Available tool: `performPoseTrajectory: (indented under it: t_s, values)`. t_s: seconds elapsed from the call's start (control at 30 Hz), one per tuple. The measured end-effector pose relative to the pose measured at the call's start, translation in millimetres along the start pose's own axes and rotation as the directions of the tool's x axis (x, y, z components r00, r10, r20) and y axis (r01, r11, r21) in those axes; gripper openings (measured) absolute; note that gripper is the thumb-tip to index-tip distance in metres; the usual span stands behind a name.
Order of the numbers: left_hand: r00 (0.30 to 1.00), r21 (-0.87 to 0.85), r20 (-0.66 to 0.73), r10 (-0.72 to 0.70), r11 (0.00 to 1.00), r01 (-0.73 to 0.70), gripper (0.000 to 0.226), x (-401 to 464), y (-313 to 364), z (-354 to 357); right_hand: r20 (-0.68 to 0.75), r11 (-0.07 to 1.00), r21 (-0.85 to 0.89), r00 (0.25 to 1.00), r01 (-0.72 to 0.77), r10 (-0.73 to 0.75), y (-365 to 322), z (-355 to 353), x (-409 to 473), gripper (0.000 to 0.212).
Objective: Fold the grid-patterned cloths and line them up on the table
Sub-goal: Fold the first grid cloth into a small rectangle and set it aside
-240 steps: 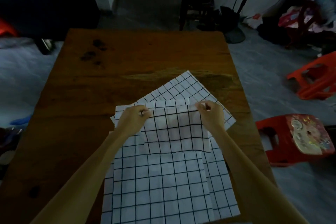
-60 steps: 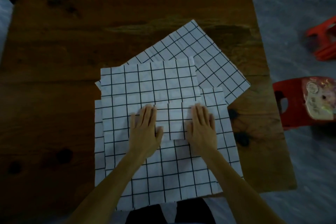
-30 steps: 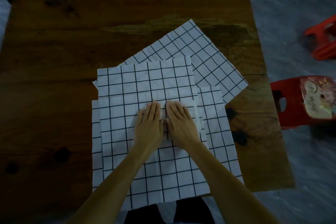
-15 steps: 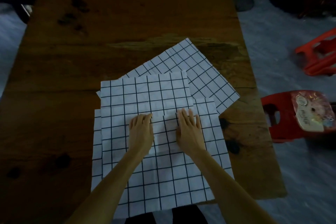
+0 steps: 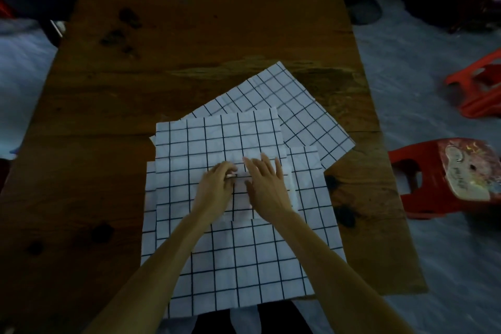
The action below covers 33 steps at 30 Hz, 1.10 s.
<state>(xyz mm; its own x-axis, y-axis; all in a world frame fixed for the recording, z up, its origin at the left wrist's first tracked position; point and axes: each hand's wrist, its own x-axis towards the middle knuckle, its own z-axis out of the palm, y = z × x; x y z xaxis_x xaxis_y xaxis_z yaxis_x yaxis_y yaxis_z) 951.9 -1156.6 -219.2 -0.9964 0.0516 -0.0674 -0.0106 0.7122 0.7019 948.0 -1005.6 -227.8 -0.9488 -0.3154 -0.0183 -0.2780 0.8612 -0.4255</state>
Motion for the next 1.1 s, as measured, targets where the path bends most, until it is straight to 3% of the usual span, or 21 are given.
performPoseTrajectory:
  t_s: [0.1,0.2,0.3,0.43,0.53,0.67,0.77,1.0,1.1]
  values:
    - [0.999,-0.1,-0.05,0.007,0.995,-0.012,0.021,5.1,32.4,-27.3,-0.06,0.998,0.026,0.997,0.059,-0.057,-18.9,-31.8,15.0,0.049]
    - [0.99,-0.169,-0.137,-0.025,0.986,0.002,0.026,10.9,62.9,-64.8,-0.094,0.967,0.255,0.995,0.007,0.017,-37.7,-75.4,27.4,0.012]
    - [0.982,-0.245,-0.179,-0.063,0.969,0.017,0.028,10.6,79.5,-103.1,-0.062,0.877,0.459,0.98,-0.14,0.189,-46.5,-116.4,34.2,0.014]
    - [0.971,-0.438,-0.222,-0.087,0.899,-0.02,0.02,3.6,100.4,-129.6,-0.07,0.745,0.656,0.973,-0.121,0.22,-51.6,-163.3,31.6,0.025]
    - [0.969,-0.519,-0.205,-0.137,0.855,0.011,0.026,3.0,118.0,-128.5,-0.053,0.605,0.79,0.973,-0.096,0.223,-50.8,-183.2,26.8,0.02]
    - [0.954,-0.477,-0.296,-0.043,0.872,-0.109,0.018,1.7,140.9,-122.1,-0.032,0.509,0.857,0.976,-0.084,0.216,-46.5,-197.1,16.3,0.015]
    - [0.943,-0.446,-0.333,0.016,0.878,-0.173,0.019,-1.2,153.4,-118.3,-0.074,0.464,0.885,0.975,-0.033,0.21,-41.6,-206.2,7.3,0.027]
    - [0.929,-0.398,-0.367,0.053,0.894,-0.208,0.026,-6.5,165.0,-105.2,-0.167,0.471,0.881,0.959,0.041,0.228,-34.2,-216.5,-6.8,0.021]
    - [0.909,-0.379,-0.41,0.073,0.893,-0.243,0.017,-11.0,170.9,-102.5,-0.169,0.462,0.886,0.959,0.046,0.228,-27.6,-218.7,-9.8,0.024]
